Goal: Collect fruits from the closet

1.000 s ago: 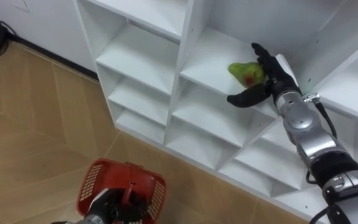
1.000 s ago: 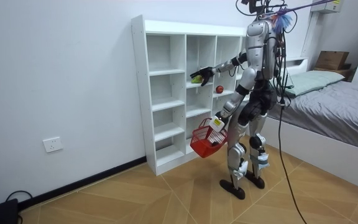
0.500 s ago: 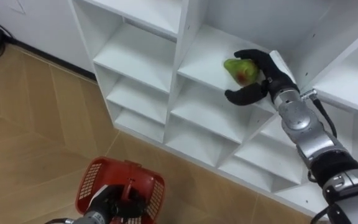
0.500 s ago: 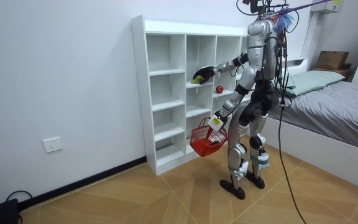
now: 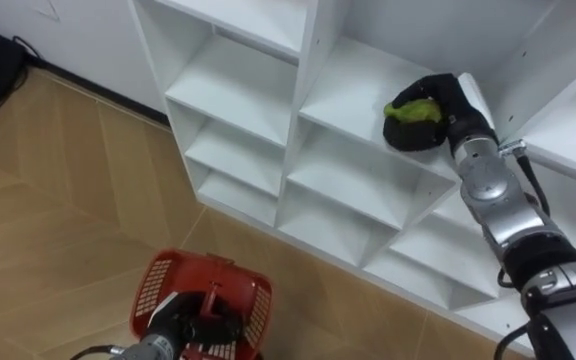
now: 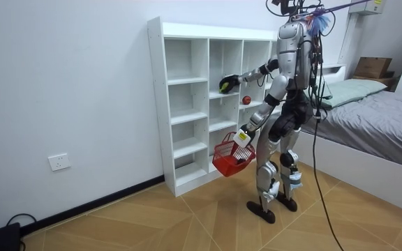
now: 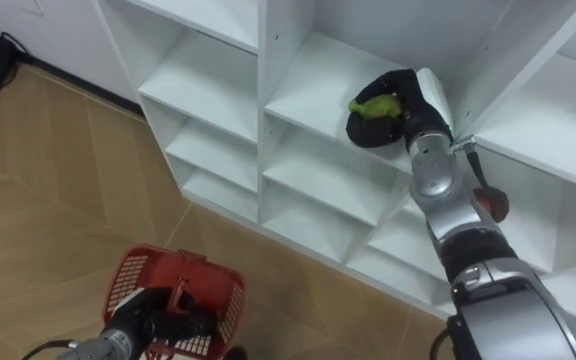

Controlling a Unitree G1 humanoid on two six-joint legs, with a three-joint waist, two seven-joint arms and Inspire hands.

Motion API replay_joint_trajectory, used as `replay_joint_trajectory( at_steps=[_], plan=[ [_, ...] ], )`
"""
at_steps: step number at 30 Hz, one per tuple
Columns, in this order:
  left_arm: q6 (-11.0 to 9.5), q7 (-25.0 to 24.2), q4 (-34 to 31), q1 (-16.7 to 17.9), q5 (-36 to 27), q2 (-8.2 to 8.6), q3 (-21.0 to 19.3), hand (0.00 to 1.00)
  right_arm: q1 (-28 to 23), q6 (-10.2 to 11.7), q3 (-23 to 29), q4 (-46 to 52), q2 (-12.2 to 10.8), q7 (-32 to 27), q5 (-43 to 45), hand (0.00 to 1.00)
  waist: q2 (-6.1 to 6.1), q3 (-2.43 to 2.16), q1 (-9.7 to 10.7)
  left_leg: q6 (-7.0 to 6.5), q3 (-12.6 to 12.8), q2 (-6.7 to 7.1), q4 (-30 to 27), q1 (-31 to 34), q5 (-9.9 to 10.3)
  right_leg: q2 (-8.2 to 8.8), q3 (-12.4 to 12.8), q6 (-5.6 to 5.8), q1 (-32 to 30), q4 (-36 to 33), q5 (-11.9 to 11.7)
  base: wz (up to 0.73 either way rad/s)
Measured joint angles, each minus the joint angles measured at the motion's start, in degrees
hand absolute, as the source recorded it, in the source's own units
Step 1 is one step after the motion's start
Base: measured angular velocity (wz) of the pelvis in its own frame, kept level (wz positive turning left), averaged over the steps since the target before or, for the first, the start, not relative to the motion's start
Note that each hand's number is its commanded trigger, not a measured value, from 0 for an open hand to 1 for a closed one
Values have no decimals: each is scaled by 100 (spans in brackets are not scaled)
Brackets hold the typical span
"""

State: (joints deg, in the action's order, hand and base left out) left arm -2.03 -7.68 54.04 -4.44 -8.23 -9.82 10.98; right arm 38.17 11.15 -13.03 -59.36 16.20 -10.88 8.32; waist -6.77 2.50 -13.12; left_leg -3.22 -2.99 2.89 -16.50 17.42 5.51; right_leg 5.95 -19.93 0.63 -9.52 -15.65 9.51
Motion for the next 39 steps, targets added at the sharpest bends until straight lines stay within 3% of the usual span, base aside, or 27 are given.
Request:
replay_joint_trajectory(
  at_steps=[16, 20, 24, 32, 35, 39],
  plan=[
    [-8, 10, 10, -15, -127, 14, 238, 100, -267, -126, -96, 497, -39, 302, -80, 100, 17, 6, 88, -6, 48, -9, -4, -85, 14, -9, 30, 11, 103, 68, -13, -1],
    [-8, 45, 9, -15, -129, 55, 251, 100, -545, -204, -103, 1003, -47, 432, -5, 100, 89, -2, 151, -18, 73, -13, -20, -101, 26, -9, 87, 25, 105, 65, -23, -6],
    [-20, 45, 15, -45, -130, 115, 274, 100, -1029, -225, -169, 1778, -59, 549, 113, 100, 258, 1, 243, -45, 226, -30, -8, -167, 43, -4, 240, 38, 72, 11, -33, -19],
    [-124, 85, 31, -104, -174, 232, 276, 100, -1839, -249, -428, 3183, -67, 986, 44, 100, 295, -34, 561, -47, 495, -78, 122, -335, 47, -42, 582, 45, 40, -4, -35, -20],
    [-234, 87, 33, -98, -248, 264, 294, 100, -2274, -249, -444, 3753, -178, 1186, 56, 100, 296, -40, 669, -23, 606, -130, 122, -411, 96, -100, 724, 36, 71, 11, -41, -21],
    [-286, 93, 2, -105, -280, 286, 284, 100, -2407, -251, -446, 3929, -326, 1363, 52, 100, 360, -112, 834, -13, 639, -157, 118, -417, 102, -113, 729, 23, 64, 8, -49, -5]
  ],
)
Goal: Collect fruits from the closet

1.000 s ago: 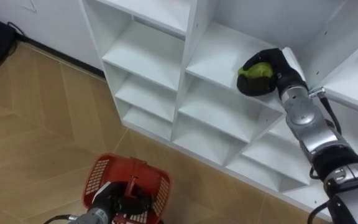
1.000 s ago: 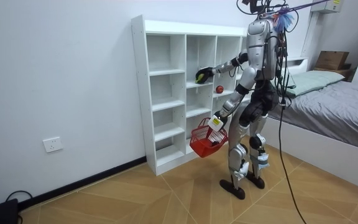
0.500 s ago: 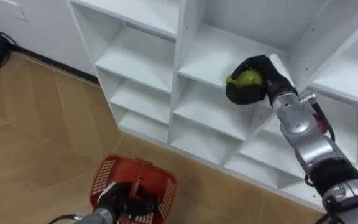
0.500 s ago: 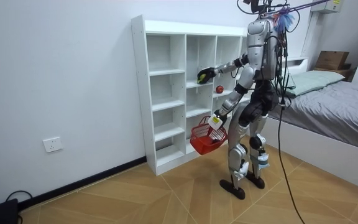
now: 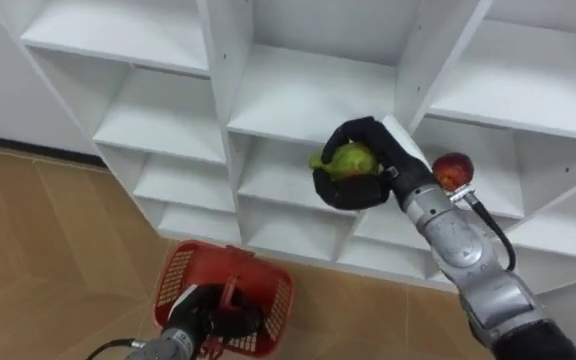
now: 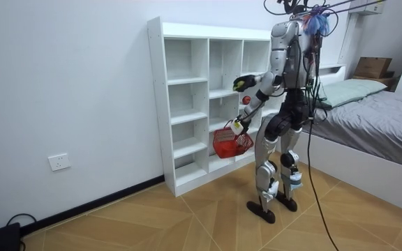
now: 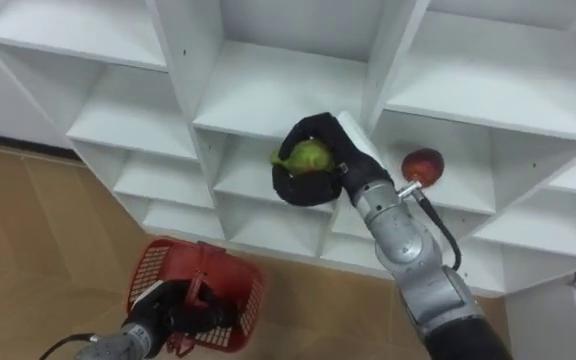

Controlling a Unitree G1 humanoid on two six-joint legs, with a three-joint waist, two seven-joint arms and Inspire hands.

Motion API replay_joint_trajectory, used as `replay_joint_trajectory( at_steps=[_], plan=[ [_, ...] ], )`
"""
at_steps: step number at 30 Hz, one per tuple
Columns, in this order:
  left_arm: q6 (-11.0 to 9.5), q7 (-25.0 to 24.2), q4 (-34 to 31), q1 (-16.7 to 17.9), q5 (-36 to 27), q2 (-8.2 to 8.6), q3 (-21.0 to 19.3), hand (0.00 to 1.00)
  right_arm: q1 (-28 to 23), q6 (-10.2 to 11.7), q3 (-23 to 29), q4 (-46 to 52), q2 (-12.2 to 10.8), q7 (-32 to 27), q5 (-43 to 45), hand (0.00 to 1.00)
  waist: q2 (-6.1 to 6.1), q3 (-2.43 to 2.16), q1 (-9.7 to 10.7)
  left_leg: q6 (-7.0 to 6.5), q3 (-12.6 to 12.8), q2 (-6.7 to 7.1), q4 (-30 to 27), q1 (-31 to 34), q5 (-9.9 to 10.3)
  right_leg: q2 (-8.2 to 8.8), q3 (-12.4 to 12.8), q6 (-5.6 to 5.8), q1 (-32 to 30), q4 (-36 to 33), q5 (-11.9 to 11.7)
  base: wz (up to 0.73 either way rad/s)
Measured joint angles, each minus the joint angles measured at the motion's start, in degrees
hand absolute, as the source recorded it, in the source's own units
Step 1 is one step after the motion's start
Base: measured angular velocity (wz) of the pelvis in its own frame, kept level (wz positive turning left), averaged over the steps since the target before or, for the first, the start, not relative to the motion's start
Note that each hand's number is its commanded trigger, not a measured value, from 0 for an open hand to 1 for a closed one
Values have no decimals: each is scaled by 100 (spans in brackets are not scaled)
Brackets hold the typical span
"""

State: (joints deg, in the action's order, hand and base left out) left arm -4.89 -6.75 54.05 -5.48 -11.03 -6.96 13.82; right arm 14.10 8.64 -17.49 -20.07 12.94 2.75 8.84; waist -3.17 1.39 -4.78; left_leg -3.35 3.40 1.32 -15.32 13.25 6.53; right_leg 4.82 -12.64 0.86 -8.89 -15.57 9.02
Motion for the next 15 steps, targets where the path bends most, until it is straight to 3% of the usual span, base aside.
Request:
replay_joint_trajectory(
  at_steps=[4, 6, 10, 15],
  plan=[
    [-63, 1, -19, 1, -223, 122, 109, 100, -353, 12, -134, 146, -163, 207, -461, 100, 121, -79, 52, -2, 109, -14, 41, -170, 17, 3, 90, -3, 111, -7, -2, -11],
    [-113, 10, -19, 1, -227, 142, 184, 100, -546, 10, -249, 139, -185, 377, -490, 100, 145, -87, 63, -2, 129, -15, 59, -206, 17, 6, 126, -3, 122, -16, -2, -9],
    [-147, 2, -5, 44, -229, 162, 224, 100, -1016, 8, -391, -313, -292, 619, -241, 100, 170, -60, 128, -2, 139, -9, 79, -331, 32, 2, 163, 9, 213, -3, 37, -2],
    [-172, -20, 1, 45, -241, 139, 341, 100, -1152, -4, -429, -1266, -409, 617, -63, 100, 193, -41, 153, 0, 139, -10, 67, -314, 32, -11, 165, 17, 164, 7, 59, 0]
  ],
)
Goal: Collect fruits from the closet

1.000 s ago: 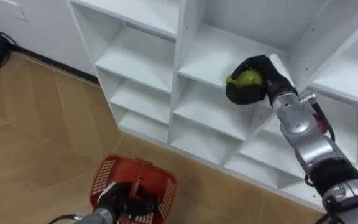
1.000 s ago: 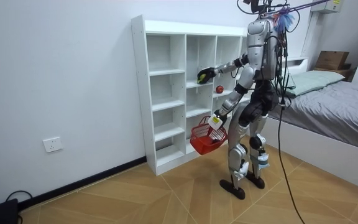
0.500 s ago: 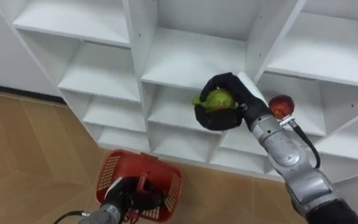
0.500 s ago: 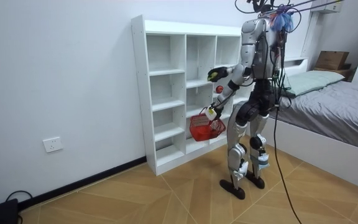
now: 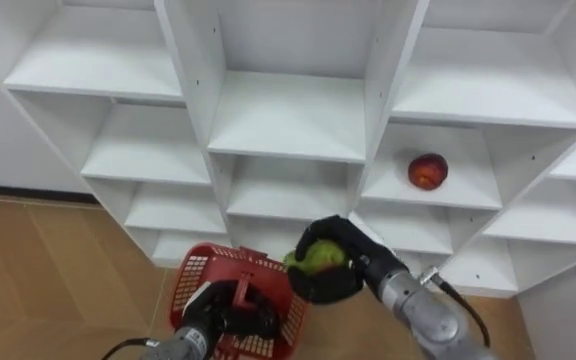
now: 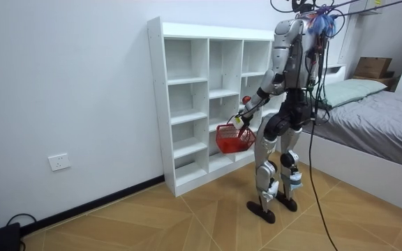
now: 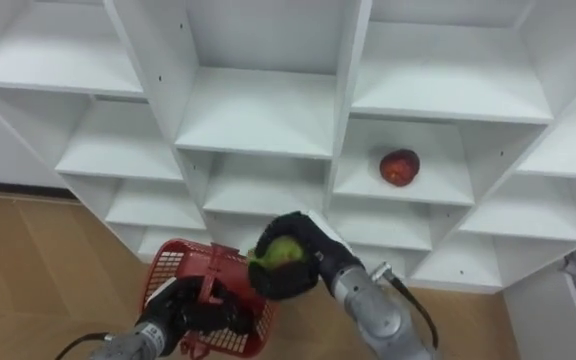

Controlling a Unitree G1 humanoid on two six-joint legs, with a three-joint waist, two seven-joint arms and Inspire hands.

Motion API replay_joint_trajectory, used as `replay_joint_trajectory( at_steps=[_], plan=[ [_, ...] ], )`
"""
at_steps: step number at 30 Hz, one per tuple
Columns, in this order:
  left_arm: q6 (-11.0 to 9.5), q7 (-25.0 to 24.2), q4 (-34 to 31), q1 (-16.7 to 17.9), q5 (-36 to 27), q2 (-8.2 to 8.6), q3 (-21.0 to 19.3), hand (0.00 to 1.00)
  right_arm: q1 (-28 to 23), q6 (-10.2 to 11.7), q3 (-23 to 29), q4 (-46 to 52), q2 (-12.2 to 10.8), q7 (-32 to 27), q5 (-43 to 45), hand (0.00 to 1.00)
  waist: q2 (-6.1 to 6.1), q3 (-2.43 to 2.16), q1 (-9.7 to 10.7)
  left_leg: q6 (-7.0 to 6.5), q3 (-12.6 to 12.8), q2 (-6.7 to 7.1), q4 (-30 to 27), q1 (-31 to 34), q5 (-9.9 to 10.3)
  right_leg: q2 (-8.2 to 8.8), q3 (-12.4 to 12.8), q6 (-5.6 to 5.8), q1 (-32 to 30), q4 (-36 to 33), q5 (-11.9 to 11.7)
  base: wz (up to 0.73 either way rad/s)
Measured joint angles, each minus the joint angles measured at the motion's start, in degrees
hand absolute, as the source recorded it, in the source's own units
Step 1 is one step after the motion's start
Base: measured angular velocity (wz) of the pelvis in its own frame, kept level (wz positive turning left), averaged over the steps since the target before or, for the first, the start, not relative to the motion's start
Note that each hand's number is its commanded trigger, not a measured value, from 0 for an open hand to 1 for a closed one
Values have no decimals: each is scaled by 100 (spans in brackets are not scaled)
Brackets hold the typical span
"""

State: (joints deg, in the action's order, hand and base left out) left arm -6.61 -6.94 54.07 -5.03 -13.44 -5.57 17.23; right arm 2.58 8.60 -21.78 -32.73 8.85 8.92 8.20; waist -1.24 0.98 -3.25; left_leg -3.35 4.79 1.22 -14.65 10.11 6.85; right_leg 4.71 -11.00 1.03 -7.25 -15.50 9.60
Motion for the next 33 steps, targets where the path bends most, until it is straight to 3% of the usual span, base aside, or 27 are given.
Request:
replay_joint_trajectory(
  at_steps=[7, 15, 19, 33],
  plan=[
    [-45, -108, -16, -1, -65, 3, 1, 100, -22, 7, 24, -264, -34, -77, 67, 100, 19, 6, -13, 34, 15, -50, -9, 19, 42, -47, -33, -38, 67, 84, -56, 0],
    [-61, -248, -56, -13, -63, 29, 118, 100, -17, 3, 44, -557, -11, -171, 110, 100, 162, 36, -2, 48, 22, -56, 6, 32, 64, -56, -21, -42, 34, 89, -50, 0],
    [-94, -326, -3, -14, -59, 34, 331, 100, 113, 5, 42, -955, -51, -191, 117, 100, 163, 36, -3, 48, 38, -56, 22, 31, 64, -54, -14, -41, 25, 98, -43, 0],
    [-90, -636, 70, -44, -77, 35, 465, 100, 652, -7, 54, -1635, -195, -297, 117, 100, 182, 38, 24, 49, 60, -62, 4, 239, 63, -60, -14, -46, -159, 87, -42, 0]
  ],
)
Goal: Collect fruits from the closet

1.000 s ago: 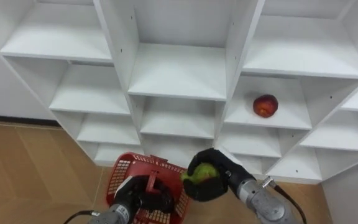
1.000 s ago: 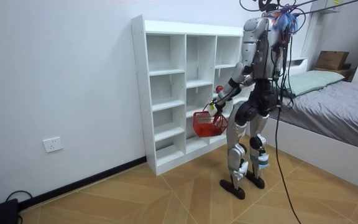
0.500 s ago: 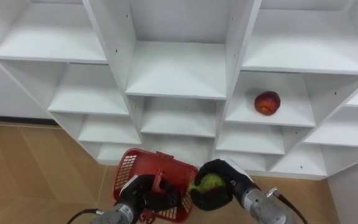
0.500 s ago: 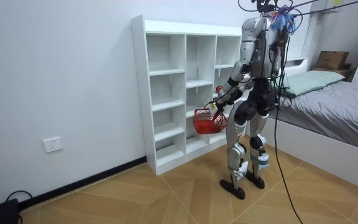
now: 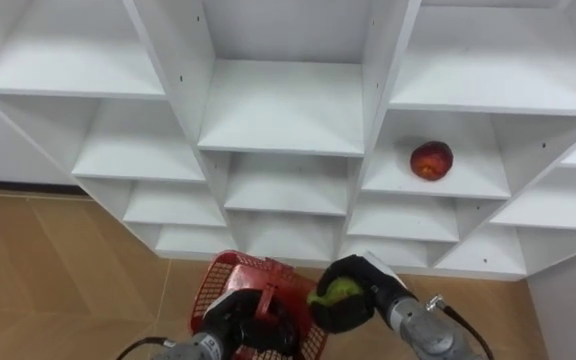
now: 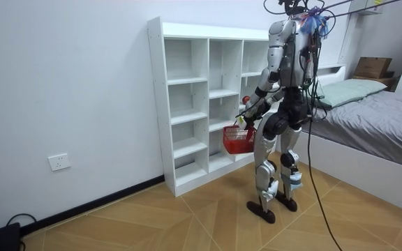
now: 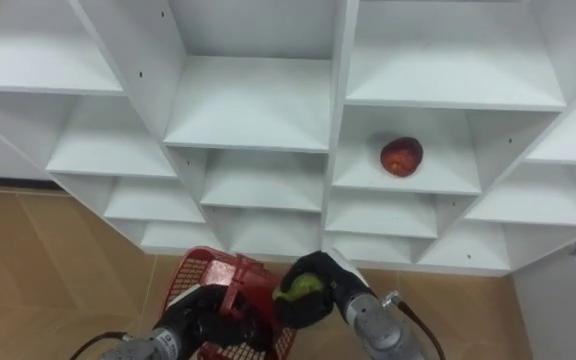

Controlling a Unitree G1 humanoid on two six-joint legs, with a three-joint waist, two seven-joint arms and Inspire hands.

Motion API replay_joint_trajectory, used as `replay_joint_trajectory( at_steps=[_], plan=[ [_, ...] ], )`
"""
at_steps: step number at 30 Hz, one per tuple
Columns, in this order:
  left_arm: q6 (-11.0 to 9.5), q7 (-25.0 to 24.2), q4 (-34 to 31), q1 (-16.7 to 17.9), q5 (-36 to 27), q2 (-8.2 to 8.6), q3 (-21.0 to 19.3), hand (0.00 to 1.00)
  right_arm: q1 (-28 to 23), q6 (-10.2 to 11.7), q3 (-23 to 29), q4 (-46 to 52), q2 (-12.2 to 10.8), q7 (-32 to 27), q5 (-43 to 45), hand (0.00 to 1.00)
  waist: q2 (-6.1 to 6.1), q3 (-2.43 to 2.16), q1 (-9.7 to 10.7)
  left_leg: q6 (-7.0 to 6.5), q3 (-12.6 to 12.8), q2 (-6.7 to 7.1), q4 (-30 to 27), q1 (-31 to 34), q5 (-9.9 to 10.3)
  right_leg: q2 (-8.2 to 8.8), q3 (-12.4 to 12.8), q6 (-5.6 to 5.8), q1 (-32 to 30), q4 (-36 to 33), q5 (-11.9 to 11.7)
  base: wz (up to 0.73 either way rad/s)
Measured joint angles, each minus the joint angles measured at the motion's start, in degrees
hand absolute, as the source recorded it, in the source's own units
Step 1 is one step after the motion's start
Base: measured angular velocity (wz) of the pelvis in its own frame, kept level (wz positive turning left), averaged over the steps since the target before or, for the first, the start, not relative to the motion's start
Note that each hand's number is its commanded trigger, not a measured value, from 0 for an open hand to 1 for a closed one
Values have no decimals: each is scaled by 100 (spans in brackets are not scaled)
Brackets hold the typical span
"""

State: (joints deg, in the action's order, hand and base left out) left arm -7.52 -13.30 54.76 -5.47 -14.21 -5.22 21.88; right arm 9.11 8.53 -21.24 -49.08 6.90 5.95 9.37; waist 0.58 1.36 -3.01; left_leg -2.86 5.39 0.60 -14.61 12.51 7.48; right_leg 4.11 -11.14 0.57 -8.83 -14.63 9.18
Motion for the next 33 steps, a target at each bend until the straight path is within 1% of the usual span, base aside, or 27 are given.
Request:
replay_joint_trajectory(
  at_steps=[2, 6, 8, 12, 18, 19, 22, 26, 29, 31, 32, 33],
  plan=[
    [0, -18, 0, -1, 0, -5, 9, 100, 18, 0, -1, -32, 9, -38, -1, 100, 8, 3, -4, -1, -5, 0, 1, 1, 2, 0, -3, 0, 2, 0, 0, 0],
    [-1, -53, 0, -44, -12, 8, 106, 100, 210, 2, -11, -456, 6, -118, -12, 100, 40, 24, -17, -2, -4, -3, -5, -2, 3, 1, -3, 0, 2, -21, 0, 0],
    [-2, -117, 0, -95, -95, 7, 230, 100, 217, 2, -10, -536, 7, -165, -12, 100, 61, 37, -30, -2, -15, -5, -8, -4, 4, 1, 1, -2, 1, -24, -1, 0],
    [-5, -186, -3, -178, -133, 10, 318, 100, 230, 3, -11, -683, -10, -168, -9, 100, 73, 48, -45, -1, -15, -6, -14, 5, 4, -2, 37, -2, -16, -24, -1, 0],
    [-5, -328, -5, -208, -132, 7, 321, 100, 303, -12, -14, -777, -26, -211, -26, 100, 71, 50, -45, -1, -14, -5, -13, 28, 5, -6, 50, -1, -40, -4, -1, 0],
    [-5, -342, -5, -229, -132, 12, 322, 100, 351, -60, -15, -788, -37, -208, -26, 100, 69, 52, -46, -1, -13, -5, -12, 36, 5, -8, 51, -1, -49, -3, -1, 0],
    [-5, -365, -5, -308, -132, 30, 324, 100, 449, -67, -15, -847, -52, -206, -24, 100, 61, 56, -43, -1, -12, -4, -10, 47, 5, -7, 50, -1, -58, -2, -1, 0],
    [-6, -367, -5, -364, -133, 35, 324, 100, 456, -67, -15, -852, -69, -203, -24, 100, 52, 62, -43, -1, -10, -3, 3, 47, 5, -7, 51, 0, -64, 0, 0, 0],
    [-6, -366, -10, -368, -133, 47, 323, 100, 455, -67, -14, -852, -68, -193, -26, 100, 36, 73, -39, 0, -8, -3, 12, 52, 4, -7, 41, 0, -74, -1, 0, 0],
    [-6, -366, -56, -369, -133, 48, 323, 100, 457, -67, -14, -851, -68, -158, -27, 100, 6, 91, -40, 0, -6, -3, 12, 55, 4, -8, 35, 0, -77, -1, 0, 0],
    [-6, -366, -75, -369, -133, 48, 323, 100, 458, -67, -14, -851, -68, -149, -27, 53, 0, 95, -40, 0, -6, -3, 12, 57, 5, -7, 35, 0, -78, 0, 0, 0],
    [-18, -366, -86, -377, -134, 52, 323, 100, 458, -67, -14, -851, -70, -141, -27, 0, -8, 99, -41, 0, -6, -2, 12, 62, 5, -6, 35, 0, -82, 0, 0, 0]
  ],
)
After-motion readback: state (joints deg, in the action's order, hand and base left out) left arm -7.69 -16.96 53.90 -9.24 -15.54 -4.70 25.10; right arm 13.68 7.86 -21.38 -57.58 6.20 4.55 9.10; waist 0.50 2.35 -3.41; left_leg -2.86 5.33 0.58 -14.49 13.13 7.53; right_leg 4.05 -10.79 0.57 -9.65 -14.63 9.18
